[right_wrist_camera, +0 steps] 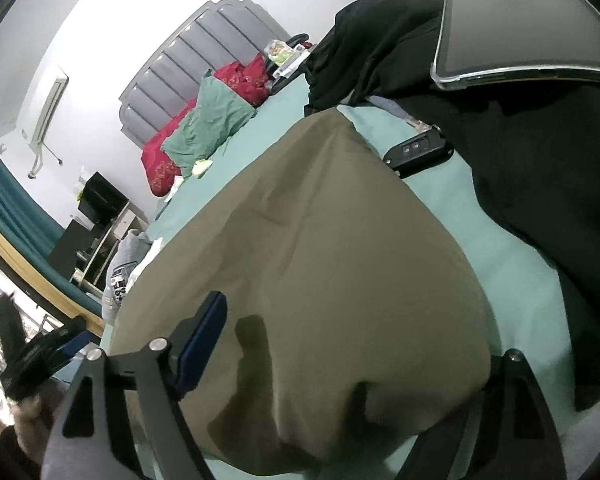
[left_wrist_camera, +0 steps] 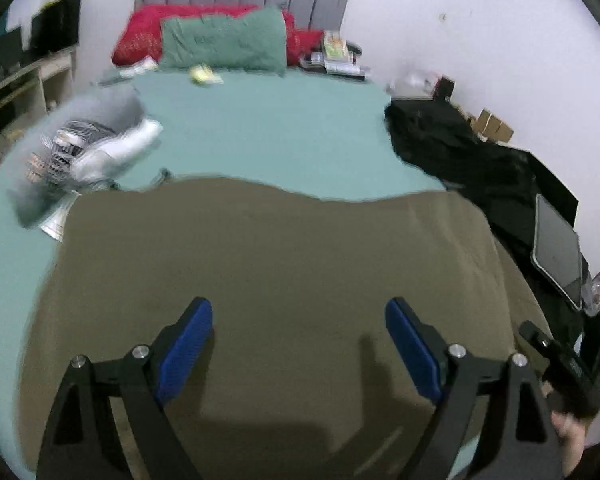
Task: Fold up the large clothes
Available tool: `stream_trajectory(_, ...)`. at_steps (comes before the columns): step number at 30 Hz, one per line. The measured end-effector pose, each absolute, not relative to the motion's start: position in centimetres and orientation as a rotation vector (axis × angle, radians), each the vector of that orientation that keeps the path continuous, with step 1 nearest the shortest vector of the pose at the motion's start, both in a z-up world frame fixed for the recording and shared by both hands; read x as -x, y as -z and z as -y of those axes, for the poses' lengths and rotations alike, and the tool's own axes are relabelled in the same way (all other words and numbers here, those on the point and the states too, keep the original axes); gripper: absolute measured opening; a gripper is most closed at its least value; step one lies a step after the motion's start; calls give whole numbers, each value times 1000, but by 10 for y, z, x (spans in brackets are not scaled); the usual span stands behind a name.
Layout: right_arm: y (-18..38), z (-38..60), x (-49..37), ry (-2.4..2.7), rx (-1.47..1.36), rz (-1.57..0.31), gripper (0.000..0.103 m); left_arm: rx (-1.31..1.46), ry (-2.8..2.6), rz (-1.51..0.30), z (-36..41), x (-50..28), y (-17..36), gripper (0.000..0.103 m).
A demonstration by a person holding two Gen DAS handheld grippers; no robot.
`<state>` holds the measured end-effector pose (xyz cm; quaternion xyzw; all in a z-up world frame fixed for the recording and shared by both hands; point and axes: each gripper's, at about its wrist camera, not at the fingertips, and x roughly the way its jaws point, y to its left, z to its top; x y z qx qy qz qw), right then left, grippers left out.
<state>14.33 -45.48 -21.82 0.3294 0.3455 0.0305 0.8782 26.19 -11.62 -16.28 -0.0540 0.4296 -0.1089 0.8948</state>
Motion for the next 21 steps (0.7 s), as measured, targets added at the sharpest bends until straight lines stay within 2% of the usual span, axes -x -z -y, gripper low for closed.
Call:
stream_trajectory(7,223,450,-155,-93,-690,-735,80,-10,117,-988,143,-307,231,90)
stream_trajectory(9,226,447,-159,-117,-707,-735,84,-34,109,-990,146,-304,250,92)
stream_trajectory(17,234,433,-171,-107,-764,-724,97,-71,59,-973,152,-301,243,94)
stream_trajectory(19,236,433,-171,-99,-806,-699,98,-37,44,-989,150,-304,230,92)
stream_trajectory(21,237,433,-171,-94,-835,-675,98,20,36,-932,144,-308,215,92)
